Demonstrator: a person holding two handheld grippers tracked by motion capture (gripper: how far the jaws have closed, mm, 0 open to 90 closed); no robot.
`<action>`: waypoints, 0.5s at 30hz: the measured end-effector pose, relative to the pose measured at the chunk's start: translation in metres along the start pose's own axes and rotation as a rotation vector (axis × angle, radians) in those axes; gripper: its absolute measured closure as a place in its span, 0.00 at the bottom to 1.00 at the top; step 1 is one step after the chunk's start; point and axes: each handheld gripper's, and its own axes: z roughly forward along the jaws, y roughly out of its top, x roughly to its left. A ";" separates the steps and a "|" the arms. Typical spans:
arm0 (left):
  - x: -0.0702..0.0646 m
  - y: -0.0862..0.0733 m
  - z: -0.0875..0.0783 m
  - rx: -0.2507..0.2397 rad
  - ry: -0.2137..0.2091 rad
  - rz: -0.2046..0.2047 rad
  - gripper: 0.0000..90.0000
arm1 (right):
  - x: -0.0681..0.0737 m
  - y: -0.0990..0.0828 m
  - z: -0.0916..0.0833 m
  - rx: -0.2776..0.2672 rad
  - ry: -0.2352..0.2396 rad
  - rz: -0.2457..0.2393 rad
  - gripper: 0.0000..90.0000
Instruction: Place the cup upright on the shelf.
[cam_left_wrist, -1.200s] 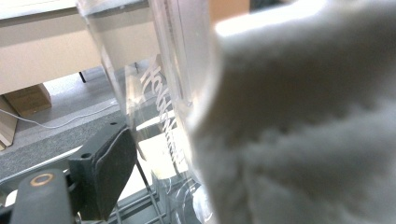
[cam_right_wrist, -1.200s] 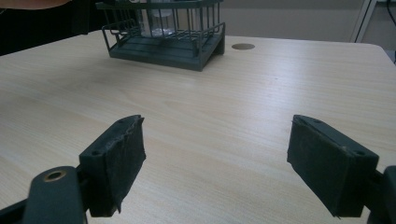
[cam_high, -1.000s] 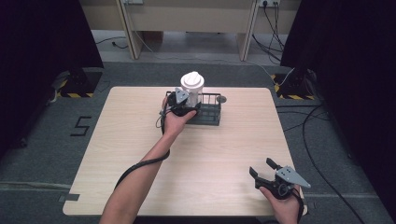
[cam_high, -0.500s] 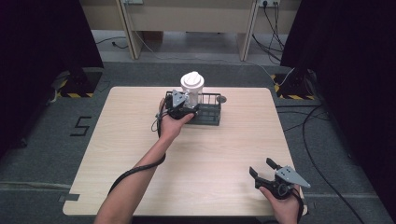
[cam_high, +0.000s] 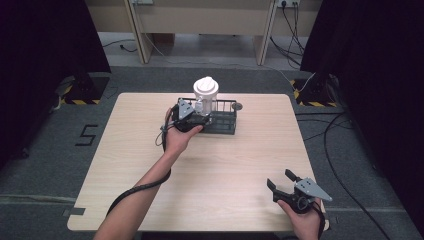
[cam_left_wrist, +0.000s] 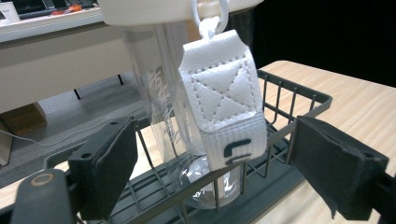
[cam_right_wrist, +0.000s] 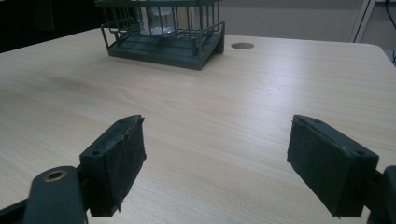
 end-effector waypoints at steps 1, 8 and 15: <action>0.001 0.000 -0.002 -0.001 0.000 0.003 0.16 | 0.000 0.000 0.000 0.000 -0.001 0.000 0.22; 0.001 -0.001 -0.015 -0.001 -0.006 0.005 0.16 | 0.000 0.000 0.000 0.000 -0.002 -0.003 0.22; 0.002 -0.007 -0.027 0.004 -0.008 0.010 0.16 | 0.000 0.000 0.000 -0.001 -0.004 -0.008 0.22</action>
